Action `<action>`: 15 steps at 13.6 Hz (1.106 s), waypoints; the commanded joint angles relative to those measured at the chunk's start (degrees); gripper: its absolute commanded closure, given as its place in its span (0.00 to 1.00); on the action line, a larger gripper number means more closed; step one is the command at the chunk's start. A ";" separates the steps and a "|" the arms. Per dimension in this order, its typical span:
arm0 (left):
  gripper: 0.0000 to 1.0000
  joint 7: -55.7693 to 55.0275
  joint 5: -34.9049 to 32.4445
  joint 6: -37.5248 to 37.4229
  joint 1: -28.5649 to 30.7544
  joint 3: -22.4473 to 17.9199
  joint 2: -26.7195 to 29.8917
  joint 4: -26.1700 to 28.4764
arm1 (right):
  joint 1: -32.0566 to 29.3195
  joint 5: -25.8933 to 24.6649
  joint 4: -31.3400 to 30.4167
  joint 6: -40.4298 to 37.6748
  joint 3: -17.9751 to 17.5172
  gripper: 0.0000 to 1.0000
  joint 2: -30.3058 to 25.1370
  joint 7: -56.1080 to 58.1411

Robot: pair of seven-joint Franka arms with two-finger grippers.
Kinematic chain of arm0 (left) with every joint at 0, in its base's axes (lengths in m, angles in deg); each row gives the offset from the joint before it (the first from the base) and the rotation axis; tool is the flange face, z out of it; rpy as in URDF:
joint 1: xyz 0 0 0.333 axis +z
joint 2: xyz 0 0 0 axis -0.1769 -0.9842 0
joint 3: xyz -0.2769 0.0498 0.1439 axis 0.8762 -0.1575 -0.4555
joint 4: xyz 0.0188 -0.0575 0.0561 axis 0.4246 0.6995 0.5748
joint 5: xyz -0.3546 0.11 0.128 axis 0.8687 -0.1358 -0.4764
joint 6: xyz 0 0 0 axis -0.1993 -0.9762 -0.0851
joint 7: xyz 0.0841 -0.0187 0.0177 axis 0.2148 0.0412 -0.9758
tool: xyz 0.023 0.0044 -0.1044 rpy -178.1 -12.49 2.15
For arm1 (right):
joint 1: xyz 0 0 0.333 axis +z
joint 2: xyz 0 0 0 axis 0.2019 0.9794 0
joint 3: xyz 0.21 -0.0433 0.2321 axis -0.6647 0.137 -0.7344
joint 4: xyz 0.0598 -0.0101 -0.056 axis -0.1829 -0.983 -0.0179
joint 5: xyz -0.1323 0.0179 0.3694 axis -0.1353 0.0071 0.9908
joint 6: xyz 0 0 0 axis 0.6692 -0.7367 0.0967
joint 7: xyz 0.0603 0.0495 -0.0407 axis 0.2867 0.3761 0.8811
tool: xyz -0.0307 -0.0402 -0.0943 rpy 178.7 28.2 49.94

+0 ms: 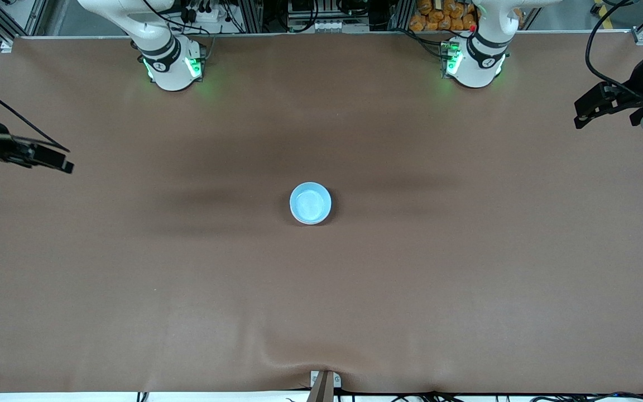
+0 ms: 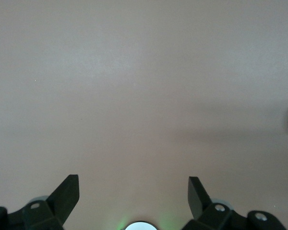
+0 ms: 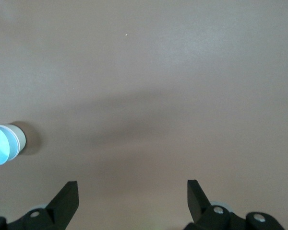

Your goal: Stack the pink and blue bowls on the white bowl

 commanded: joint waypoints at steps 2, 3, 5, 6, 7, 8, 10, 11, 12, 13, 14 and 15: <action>0.00 1.27 2.45 -0.49 0.43 -0.09 2.07 2.50 | -4.93 -2.84 4.04 -5.97 -6.67 0.00 -2.63 1.27; 0.00 1.26 2.45 -0.49 0.43 -0.09 2.25 2.68 | -5.99 -4.68 3.96 -6.51 -9.23 0.00 -3.69 1.27; 0.00 1.26 2.45 -0.49 0.34 -0.09 2.95 3.64 | -5.57 -6.45 3.87 -7.91 -9.60 0.00 -4.40 1.09; 0.00 1.26 2.45 -0.49 0.34 -0.09 3.21 3.73 | -5.22 -6.45 3.52 -8.00 -9.08 0.00 -4.57 1.09; 0.00 1.26 2.45 -0.49 0.34 -0.09 3.22 3.82 | -4.34 -6.37 3.43 -7.92 -8.12 0.00 -5.10 1.01; 0.00 1.26 2.45 -0.58 0.34 -0.09 3.30 3.91 | -3.81 -6.36 3.34 -7.66 -7.41 0.00 -5.36 1.00; 0.00 1.26 2.45 -1.28 0.43 -0.09 3.30 3.91 | -3.72 -6.36 3.26 -7.30 -7.23 0.00 -5.80 1.00; 0.00 1.26 2.45 -1.37 0.34 -0.09 3.39 3.91 | -3.72 -6.36 3.08 -7.21 -7.23 0.00 -5.81 1.00; 0.00 1.26 2.45 -1.37 0.43 -0.09 3.65 3.91 | -3.72 -6.36 2.21 -6.43 -7.23 0.00 -6.24 1.00; 0.00 1.18 2.45 -1.37 0.43 -0.09 3.74 3.82 | -3.72 -6.36 0.29 -4.60 -7.23 0.00 -7.03 1.00; 0.00 0.83 2.45 -1.37 0.34 -0.09 3.74 3.73 | -3.63 -6.36 -1.39 -3.10 -7.23 0.00 -7.56 1.00; 0.00 0.82 2.45 -1.37 0.34 -0.09 3.83 3.65 | -3.63 -6.45 -1.49 -2.82 -7.23 0.00 -7.56 1.00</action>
